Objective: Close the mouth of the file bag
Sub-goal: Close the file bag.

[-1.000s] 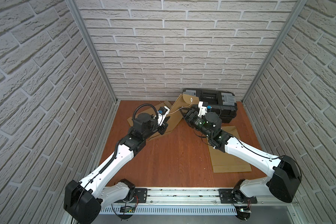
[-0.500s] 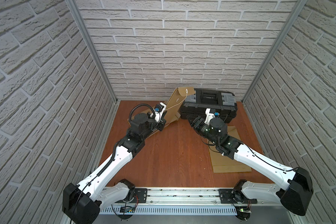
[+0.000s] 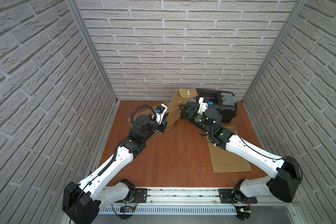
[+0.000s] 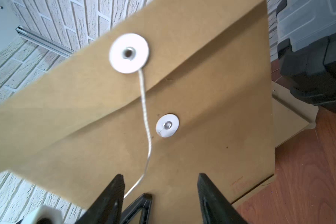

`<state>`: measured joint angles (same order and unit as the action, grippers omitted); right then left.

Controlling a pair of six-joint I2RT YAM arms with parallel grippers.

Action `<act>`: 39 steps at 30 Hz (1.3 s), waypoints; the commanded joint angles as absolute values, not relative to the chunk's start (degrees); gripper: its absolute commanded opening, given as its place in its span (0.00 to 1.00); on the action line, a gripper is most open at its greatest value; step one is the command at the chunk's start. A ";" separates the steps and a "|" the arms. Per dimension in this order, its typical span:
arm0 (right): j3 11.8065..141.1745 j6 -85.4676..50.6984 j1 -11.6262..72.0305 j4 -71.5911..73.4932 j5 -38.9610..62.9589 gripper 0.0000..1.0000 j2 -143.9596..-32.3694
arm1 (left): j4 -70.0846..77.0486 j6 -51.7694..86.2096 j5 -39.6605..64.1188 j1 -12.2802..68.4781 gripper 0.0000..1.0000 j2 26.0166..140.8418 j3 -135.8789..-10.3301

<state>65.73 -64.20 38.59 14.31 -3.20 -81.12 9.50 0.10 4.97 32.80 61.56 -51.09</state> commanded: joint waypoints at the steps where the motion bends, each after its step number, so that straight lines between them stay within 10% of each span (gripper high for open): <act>1: 68.97 -65.30 39.02 18.96 -3.08 0.57 -83.80 | 16.37 2.37 5.43 33.32 0.00 61.26 -50.48; 11: 66.08 -59.38 39.03 18.95 -2.37 0.30 -85.96 | 15.28 2.23 4.49 32.98 0.00 59.77 -52.19; 39: 60.72 -32.17 38.44 24.00 0.61 0.33 -83.21 | 6.12 3.39 4.94 32.75 0.00 58.07 -62.37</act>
